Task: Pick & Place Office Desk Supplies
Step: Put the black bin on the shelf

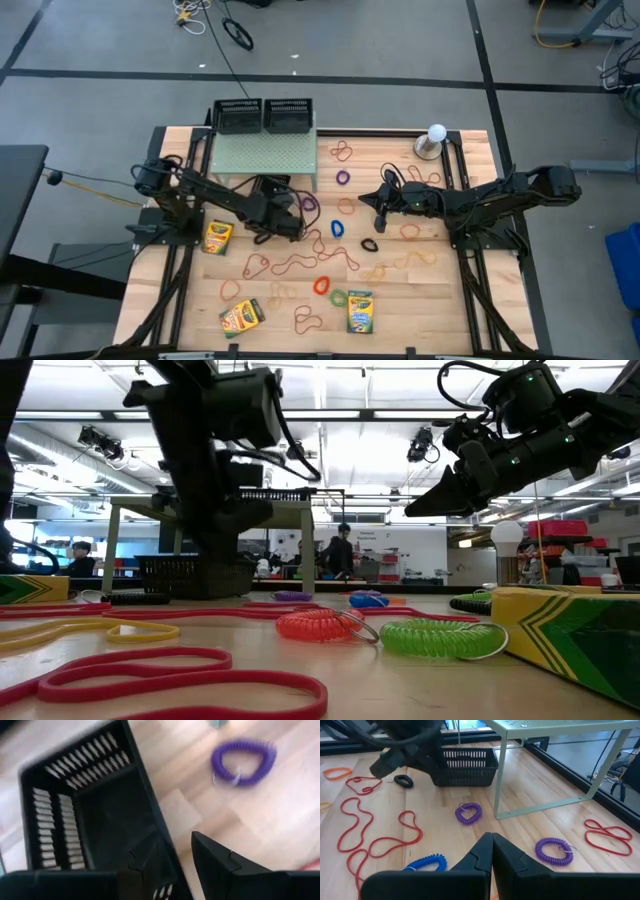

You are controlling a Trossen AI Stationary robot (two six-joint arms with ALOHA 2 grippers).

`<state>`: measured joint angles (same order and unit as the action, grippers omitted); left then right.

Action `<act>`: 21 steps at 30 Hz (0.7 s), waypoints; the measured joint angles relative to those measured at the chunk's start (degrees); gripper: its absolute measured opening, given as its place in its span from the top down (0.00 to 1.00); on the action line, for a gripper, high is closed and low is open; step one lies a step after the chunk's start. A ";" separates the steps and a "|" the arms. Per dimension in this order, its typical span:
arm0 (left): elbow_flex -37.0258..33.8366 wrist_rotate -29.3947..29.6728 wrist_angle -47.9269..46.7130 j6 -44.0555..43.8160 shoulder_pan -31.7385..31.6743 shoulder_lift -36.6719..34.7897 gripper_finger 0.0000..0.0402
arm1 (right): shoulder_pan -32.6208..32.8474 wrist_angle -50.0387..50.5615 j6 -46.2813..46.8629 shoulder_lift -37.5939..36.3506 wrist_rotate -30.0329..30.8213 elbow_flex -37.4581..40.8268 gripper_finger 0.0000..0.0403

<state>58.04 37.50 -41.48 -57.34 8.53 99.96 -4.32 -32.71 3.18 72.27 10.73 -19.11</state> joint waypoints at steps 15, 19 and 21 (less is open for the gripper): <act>1.59 -8.57 -3.74 4.79 0.97 1.39 0.93 | 0.00 0.35 -0.02 0.00 0.02 0.00 0.97; 4.02 -10.70 -9.28 6.46 3.67 1.34 0.98 | 0.00 0.35 -0.02 0.00 0.02 0.00 0.97; 5.25 -11.04 -11.66 9.17 5.52 1.31 0.98 | 0.00 0.35 -0.02 0.00 0.02 0.00 0.97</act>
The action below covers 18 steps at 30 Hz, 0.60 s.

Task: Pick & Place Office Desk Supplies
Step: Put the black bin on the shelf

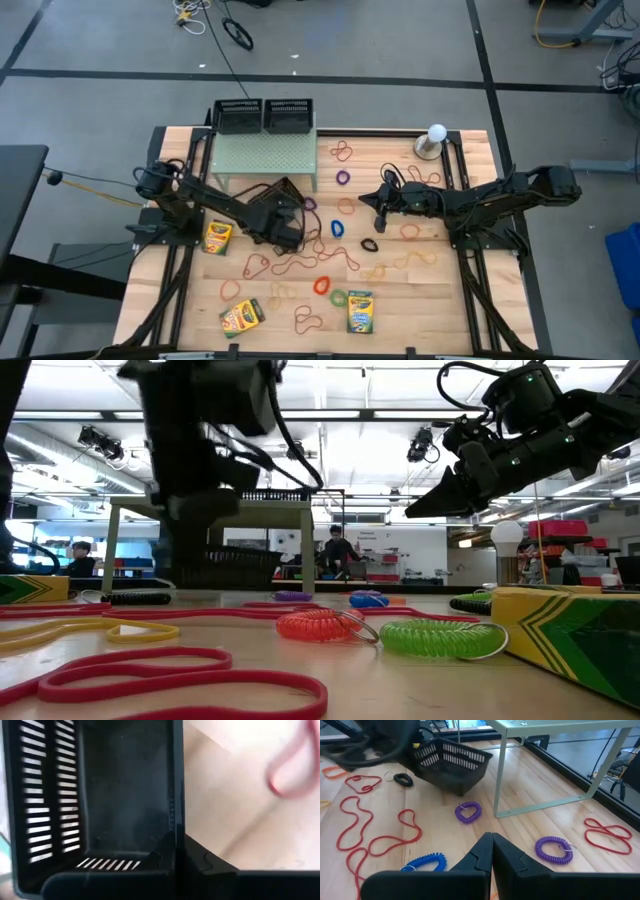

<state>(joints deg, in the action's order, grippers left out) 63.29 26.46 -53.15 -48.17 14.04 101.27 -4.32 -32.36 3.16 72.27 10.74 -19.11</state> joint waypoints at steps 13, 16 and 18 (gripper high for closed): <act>-0.46 -3.95 -1.36 27.90 6.01 -0.09 0.97 | 0.00 0.00 0.09 0.00 0.00 0.00 0.97; -0.57 -4.88 0.45 30.20 4.54 -0.09 0.95 | 0.00 0.00 0.19 0.00 0.00 0.00 0.97; -0.57 -5.94 0.33 30.40 3.59 -0.07 0.92 | 0.00 0.00 0.57 0.00 0.00 0.00 0.97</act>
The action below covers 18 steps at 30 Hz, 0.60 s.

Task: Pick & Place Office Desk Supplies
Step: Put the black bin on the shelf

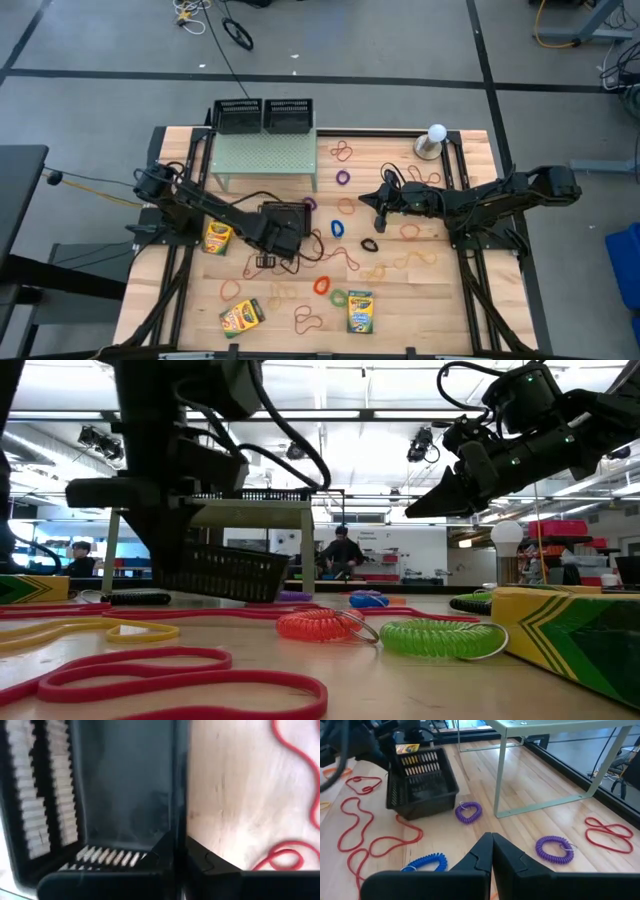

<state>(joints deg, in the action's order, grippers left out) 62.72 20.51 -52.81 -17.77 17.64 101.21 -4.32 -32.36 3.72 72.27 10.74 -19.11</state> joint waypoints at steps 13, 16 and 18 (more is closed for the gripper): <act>6.71 -5.47 -11.98 3.45 -1.58 -0.23 0.64 | 0.00 0.00 0.07 0.00 0.00 0.00 0.97; 8.86 -5.26 -12.38 3.50 -1.65 -1.92 0.62 | 0.02 0.00 -0.07 0.00 0.00 0.00 0.97; 8.95 -5.48 -12.35 2.90 -2.00 -3.66 0.63 | 0.00 0.00 -0.08 0.00 0.00 0.00 0.97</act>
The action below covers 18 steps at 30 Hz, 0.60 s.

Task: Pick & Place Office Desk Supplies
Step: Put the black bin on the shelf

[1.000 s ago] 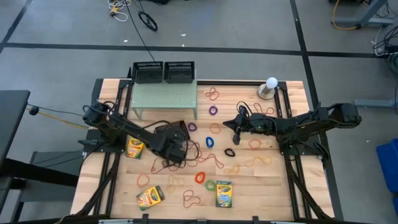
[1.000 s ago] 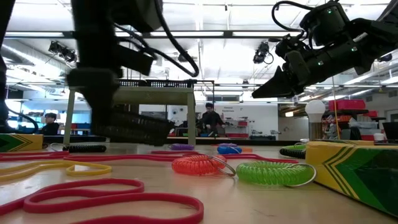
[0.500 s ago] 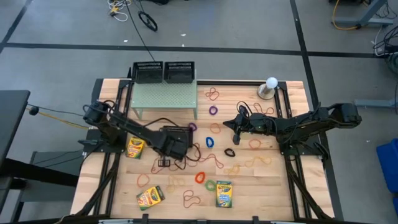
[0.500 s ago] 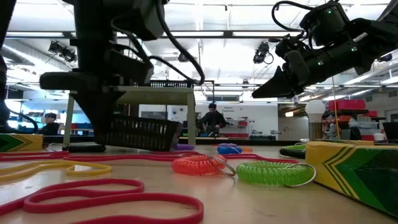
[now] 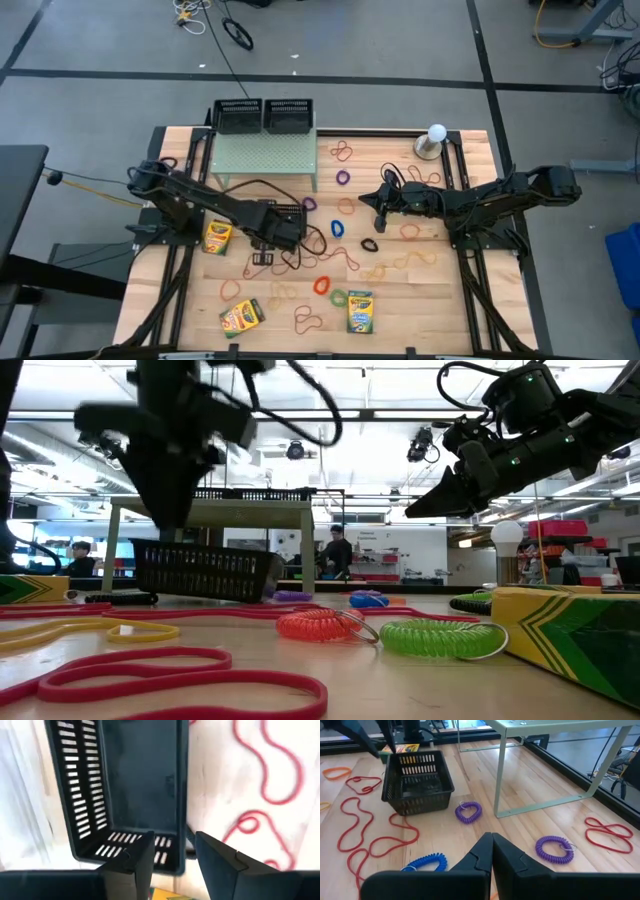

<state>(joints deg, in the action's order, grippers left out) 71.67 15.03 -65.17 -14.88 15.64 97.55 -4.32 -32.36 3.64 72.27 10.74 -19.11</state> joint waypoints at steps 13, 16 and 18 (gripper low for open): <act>-17.47 7.30 23.76 -0.71 -5.44 -20.99 0.88 | 0.01 0.00 0.11 0.00 -0.09 0.00 0.97; -21.38 9.17 28.08 -2.99 -8.75 -21.58 0.88 | 0.00 -0.02 0.23 0.00 -0.13 0.00 0.97; -22.61 8.35 31.31 -4.77 -10.28 -21.48 0.88 | 0.02 -0.02 0.48 0.00 -0.15 0.00 0.97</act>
<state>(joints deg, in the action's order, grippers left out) 49.06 23.38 -33.85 -19.65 5.36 76.07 -4.30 -32.38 4.12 72.27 10.59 -19.11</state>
